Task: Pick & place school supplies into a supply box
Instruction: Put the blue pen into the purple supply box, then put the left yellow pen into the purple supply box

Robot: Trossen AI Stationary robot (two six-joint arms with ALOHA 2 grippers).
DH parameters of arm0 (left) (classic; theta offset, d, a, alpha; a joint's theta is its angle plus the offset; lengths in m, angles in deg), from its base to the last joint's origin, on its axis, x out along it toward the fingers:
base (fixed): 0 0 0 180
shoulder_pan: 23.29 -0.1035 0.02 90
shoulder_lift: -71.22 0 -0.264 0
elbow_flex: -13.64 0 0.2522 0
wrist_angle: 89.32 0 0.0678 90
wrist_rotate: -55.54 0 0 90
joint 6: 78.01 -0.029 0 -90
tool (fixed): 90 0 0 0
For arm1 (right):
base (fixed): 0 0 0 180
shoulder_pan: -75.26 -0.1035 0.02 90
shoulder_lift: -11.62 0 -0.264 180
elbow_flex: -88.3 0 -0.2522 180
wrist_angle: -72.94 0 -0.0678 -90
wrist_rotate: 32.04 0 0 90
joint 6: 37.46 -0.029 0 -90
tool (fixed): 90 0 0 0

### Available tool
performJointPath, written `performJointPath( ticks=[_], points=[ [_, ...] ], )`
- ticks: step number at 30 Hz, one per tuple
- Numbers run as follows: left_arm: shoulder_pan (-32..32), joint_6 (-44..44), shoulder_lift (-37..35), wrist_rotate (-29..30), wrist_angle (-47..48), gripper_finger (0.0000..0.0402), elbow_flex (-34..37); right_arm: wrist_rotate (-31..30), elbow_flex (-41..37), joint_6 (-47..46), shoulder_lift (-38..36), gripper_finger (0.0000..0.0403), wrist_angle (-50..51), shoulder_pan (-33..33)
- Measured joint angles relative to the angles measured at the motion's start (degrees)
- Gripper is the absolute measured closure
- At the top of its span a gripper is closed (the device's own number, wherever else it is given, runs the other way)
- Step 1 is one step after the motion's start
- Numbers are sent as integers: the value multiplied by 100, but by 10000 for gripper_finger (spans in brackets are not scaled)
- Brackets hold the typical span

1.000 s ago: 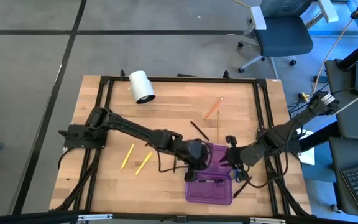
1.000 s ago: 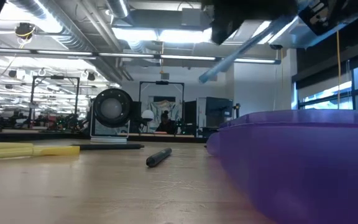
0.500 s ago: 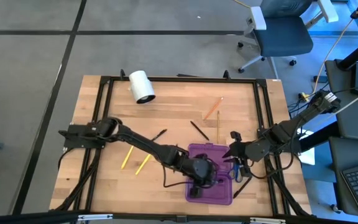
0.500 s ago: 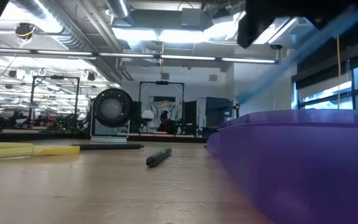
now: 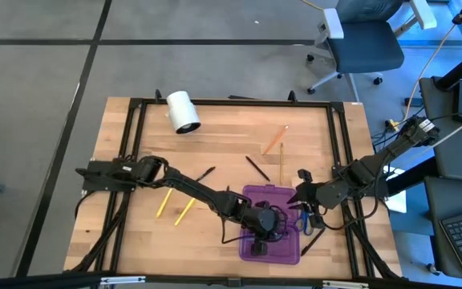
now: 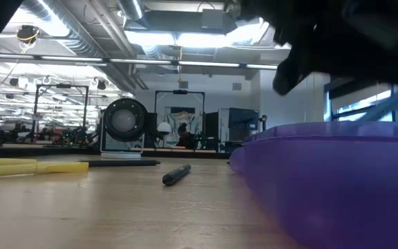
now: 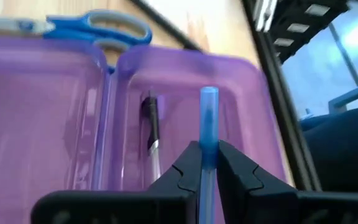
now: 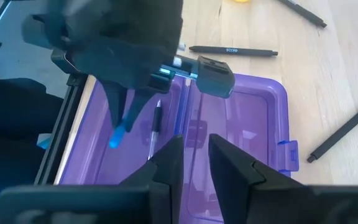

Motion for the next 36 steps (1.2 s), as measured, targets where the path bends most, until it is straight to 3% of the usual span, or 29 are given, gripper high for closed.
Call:
performJointPath(
  ticks=[36],
  points=[
    [-39, -61, 302, 106, -270, 338, 6, 3, -4, -433, 3, 322, 521, 0]
  ],
)
